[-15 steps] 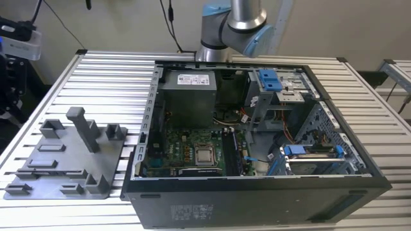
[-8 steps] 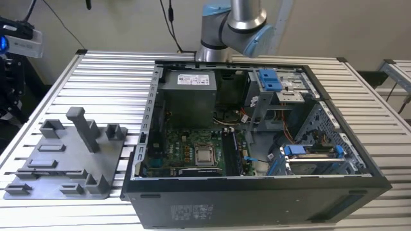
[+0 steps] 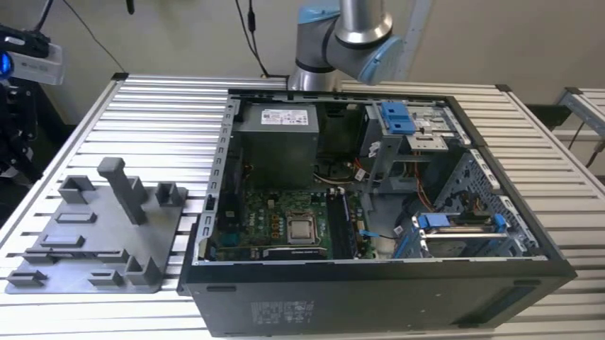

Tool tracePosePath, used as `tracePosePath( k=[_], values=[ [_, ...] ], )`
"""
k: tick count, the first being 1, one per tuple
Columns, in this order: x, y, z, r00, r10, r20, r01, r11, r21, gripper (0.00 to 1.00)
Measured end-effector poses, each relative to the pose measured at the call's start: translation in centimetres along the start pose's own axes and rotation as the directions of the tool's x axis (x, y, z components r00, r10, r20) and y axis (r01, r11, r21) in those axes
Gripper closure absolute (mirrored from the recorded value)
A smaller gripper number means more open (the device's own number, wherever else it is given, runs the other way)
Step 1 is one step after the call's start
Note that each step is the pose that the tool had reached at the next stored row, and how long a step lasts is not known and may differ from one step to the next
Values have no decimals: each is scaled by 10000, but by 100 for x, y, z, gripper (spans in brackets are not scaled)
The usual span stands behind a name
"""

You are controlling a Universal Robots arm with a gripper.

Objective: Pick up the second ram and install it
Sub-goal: 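Pick up the second ram and move it above second insertion slot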

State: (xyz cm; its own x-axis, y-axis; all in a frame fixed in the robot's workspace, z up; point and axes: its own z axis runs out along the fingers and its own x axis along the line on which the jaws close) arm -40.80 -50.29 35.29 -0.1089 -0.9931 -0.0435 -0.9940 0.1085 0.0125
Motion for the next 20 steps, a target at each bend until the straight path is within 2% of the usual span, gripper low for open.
tracePosePath(
  k=[1, 2, 4, 5, 7, 11, 17, 19, 20],
  values=[
    [0, 0, 0, 10000, 0, -1, 0, 10000, 0, 82],
    [0, 0, 0, 10000, -1, 0, 1, 10000, 0, 82],
    [0, 0, 0, 10000, -2, 0, 2, 10000, 0, 70],
    [0, 0, 0, 10000, -2, 0, 2, 10000, 0, 70],
    [0, 0, 0, 10000, -3, 0, 3, 10000, 0, 58],
    [0, -1, 9, 10000, -4, -1, 4, 10000, -1, 58],
    [3, -1, 74, 10000, -5, -1, 5, 10000, 3, 58],
    [3, 1, 95, 10000, -4, 3, 4, 10000, 37, 58],
    [4, 2, 105, 10000, -7, 11, 7, 10000, 86, 58]
  ],
)
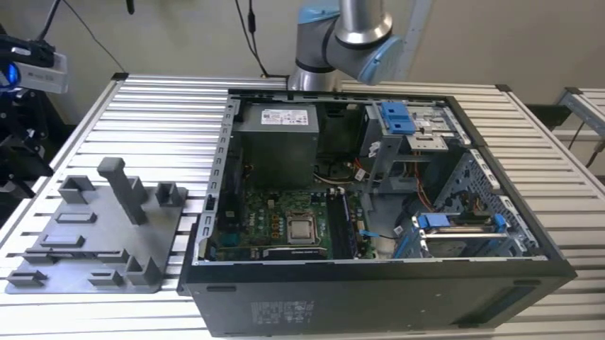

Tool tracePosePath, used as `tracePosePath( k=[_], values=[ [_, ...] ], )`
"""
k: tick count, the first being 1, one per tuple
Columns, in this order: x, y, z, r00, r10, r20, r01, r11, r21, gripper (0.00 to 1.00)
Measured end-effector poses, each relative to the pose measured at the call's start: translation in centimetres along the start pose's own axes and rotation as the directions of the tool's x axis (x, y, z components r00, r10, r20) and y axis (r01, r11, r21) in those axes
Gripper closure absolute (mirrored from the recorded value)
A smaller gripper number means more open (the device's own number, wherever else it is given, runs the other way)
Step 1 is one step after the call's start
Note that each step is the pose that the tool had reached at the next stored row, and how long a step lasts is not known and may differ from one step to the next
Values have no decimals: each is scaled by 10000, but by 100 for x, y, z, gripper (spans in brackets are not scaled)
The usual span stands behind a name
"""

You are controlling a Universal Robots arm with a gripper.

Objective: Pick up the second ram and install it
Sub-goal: 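Pick up the second ram and move it above second insertion slot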

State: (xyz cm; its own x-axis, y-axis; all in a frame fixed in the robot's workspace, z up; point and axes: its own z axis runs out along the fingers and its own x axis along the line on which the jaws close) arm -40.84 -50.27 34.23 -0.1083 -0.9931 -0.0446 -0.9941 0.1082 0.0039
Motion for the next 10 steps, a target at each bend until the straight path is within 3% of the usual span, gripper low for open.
tracePosePath(
  k=[3, 10],
  values=[
    [2, 6, 39, 10000, -25, 19, 24, 9999, 152, 58],
    [2, 17, 104, 9992, -411, 19, 410, 9990, 148, 58]
  ],
)
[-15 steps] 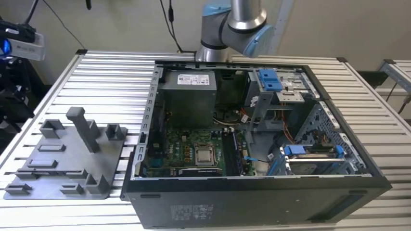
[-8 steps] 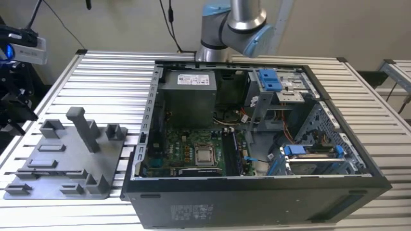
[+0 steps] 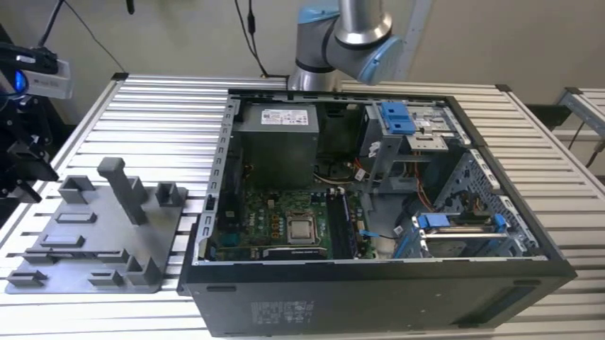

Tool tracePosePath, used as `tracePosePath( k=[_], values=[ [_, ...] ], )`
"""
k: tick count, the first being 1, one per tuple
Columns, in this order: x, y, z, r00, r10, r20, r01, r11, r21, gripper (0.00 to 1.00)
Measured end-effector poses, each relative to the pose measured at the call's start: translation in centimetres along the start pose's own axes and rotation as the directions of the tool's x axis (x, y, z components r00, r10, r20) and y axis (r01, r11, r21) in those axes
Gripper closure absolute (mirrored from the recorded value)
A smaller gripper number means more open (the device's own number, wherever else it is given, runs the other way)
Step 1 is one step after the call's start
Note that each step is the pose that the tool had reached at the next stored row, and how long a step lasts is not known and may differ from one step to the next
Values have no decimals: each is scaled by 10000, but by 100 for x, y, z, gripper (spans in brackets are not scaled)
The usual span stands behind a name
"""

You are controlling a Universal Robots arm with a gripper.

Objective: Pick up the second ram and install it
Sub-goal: 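Pick up the second ram and move it above second insertion slot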

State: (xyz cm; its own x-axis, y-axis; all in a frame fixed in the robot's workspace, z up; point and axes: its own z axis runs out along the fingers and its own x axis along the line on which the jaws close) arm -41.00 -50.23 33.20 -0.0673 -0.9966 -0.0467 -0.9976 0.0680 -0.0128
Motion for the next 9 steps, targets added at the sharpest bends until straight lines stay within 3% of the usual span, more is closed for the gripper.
tracePosePath(
  k=[9],
  values=[
    [1, 18, 66, 9999, -117, -7, 117, 9999, -18, 58]
  ],
)
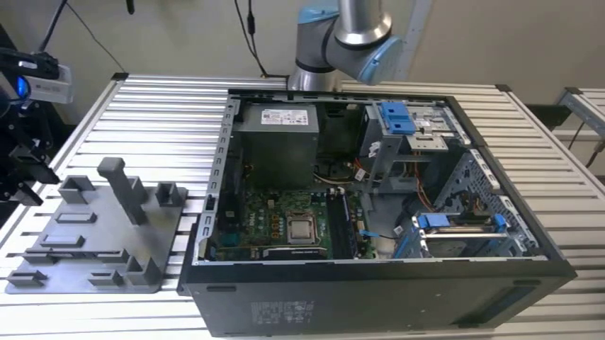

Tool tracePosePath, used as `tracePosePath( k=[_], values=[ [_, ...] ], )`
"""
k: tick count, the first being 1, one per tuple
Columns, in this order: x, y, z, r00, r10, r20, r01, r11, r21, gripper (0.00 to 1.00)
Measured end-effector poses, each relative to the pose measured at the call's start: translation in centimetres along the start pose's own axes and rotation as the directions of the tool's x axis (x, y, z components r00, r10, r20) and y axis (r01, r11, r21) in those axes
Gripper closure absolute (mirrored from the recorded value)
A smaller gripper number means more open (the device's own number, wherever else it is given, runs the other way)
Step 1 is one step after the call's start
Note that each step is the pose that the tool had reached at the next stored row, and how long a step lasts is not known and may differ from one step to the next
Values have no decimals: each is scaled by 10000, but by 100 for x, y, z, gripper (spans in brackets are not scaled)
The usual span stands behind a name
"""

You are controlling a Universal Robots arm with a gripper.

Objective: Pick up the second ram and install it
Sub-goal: 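Pick up the second ram and move it above second insertion slot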

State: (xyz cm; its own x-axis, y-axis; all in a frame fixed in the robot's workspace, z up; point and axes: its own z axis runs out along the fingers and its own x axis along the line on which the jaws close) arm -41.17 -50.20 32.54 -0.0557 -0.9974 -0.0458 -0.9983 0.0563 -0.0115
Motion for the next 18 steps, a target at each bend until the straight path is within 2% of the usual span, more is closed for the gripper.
tracePosePath(
  k=[11, 18],
  values=[
    [-6, 13, 72, 9999, -150, 2, 150, 9999, -8, 58],
    [-13, 28, 147, 9997, -262, 5, 262, 9997, -12, 58]
  ],
)
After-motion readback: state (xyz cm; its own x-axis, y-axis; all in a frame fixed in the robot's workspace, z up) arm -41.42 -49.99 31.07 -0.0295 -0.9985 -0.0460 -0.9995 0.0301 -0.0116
